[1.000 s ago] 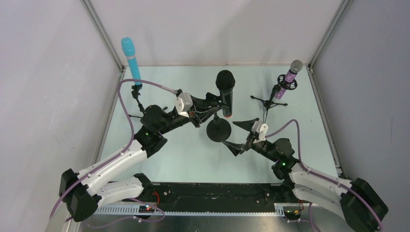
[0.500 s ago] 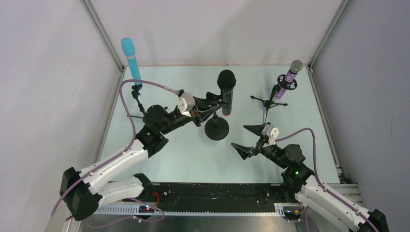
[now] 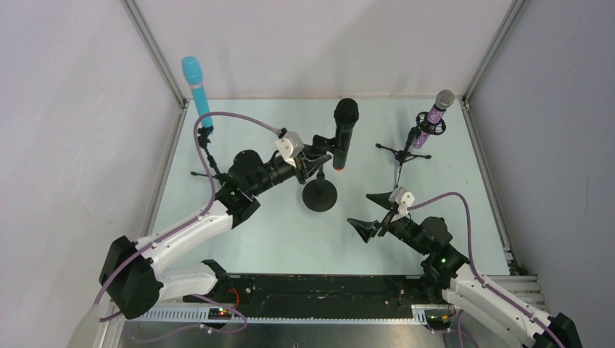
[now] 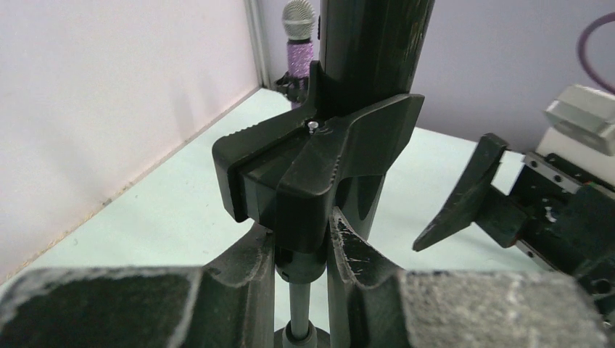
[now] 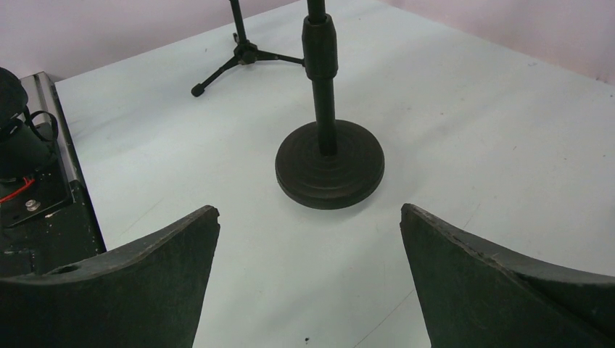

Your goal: Attach the microphones to the stand

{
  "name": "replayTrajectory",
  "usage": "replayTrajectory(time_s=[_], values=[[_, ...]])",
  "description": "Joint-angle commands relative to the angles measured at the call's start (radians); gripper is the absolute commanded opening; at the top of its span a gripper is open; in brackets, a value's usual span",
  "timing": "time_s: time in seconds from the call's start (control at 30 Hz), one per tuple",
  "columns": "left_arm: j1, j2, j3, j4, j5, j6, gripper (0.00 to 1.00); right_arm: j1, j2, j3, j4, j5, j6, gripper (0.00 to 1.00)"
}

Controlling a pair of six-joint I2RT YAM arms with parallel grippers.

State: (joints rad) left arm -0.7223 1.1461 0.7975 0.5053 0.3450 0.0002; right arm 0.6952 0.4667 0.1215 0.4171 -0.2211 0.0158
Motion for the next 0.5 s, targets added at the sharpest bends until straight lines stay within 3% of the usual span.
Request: replayTrajectory(time_s=[0.0, 0.47], values=[[0.045, 0.012, 0.038, 0.14, -0.019, 0.015, 0.0, -0.01, -0.003, -0.008, 0.013, 0.017, 0.014, 0.99], [0.151, 0.194, 0.156, 0.209, 0.031, 0.047, 0.0, -0.038, -0.026, -0.013, -0.058, 0.014, 0.014, 1.0]])
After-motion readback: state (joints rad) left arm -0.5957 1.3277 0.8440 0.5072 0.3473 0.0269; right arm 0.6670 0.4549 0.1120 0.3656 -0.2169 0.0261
